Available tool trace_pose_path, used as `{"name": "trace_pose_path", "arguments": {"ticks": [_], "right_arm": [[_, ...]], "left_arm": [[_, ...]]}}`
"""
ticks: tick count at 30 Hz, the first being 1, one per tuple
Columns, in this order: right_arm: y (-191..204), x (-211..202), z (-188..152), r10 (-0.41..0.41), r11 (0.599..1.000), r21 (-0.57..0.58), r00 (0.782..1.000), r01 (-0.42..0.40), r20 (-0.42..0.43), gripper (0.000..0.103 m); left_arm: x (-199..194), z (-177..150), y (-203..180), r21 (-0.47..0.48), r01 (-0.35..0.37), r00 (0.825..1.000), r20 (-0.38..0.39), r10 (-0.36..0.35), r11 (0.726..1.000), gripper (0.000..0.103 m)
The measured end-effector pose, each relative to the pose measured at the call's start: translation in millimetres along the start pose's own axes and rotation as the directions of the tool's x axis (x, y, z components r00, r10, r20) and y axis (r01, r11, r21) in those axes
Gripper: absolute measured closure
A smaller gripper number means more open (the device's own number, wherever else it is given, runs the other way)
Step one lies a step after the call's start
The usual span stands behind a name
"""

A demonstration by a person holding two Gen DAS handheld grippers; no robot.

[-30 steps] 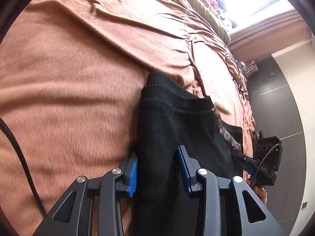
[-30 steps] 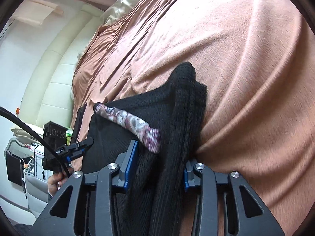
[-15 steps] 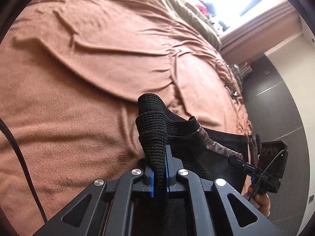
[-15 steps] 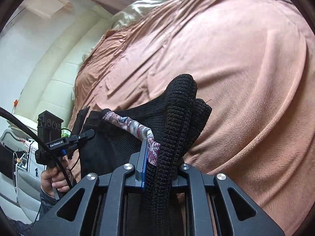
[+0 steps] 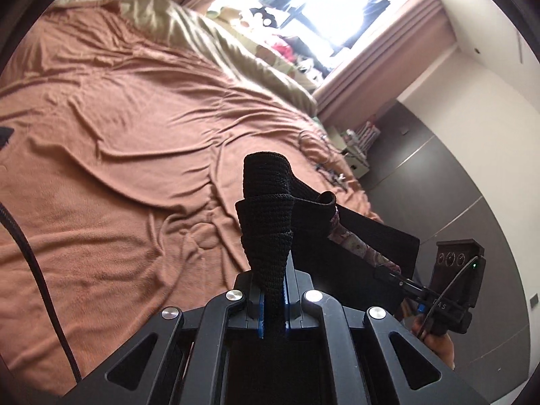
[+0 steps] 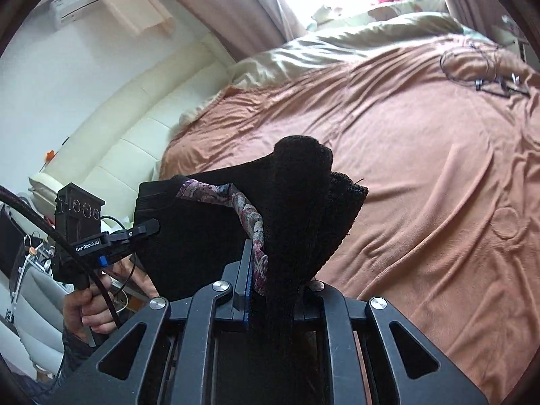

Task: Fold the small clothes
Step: 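Lift the folded sweater with both grippers and carry it toward the folded black shirt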

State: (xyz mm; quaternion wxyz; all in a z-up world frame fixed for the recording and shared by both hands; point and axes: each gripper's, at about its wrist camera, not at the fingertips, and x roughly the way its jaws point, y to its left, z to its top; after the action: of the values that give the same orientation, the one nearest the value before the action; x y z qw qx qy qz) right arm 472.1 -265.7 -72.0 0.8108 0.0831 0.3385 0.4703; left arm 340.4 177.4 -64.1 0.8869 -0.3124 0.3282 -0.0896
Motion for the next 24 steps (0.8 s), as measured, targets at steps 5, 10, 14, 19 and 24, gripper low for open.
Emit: {"name": "trace_pose_path", "arguments": {"ticks": [5,10,14,19,24], "right_arm": [[34.5,-61.0,-25.9,0.009,0.999,-0.048,0.997,-0.005,0.079,0.092],[57.5,-126.3,-57.6,0.015,0.996,-0.093,0.987,0.0,0.159,0.092],[75.0,-173.6,-86.2,0.015,0.993,-0.121,0.977,0.011,0.214,0.092],[87.9,-226.3,-124.4,0.014,0.988,-0.15,0.966,0.026,0.26,0.093],[96.3,-258.1,-152.1,0.007,0.986,-0.164,0.958,0.042,0.286,0.093]], "left_arm": [[-43.6,-13.0,-43.4,0.049,0.027,0.998,0.058,-0.03,0.998,0.096],[-83.4,-30.0,-88.9,0.113,0.045,0.993,0.1,-0.057,0.993,0.096],[-109.3,-46.1,-124.5,0.158,0.057,0.989,0.123,-0.077,0.986,0.096],[-132.4,-70.3,-163.6,0.209,0.076,0.985,0.137,-0.106,0.975,0.096],[-142.5,-95.4,-192.8,0.236,0.094,0.983,0.133,-0.128,0.967,0.096]]}}
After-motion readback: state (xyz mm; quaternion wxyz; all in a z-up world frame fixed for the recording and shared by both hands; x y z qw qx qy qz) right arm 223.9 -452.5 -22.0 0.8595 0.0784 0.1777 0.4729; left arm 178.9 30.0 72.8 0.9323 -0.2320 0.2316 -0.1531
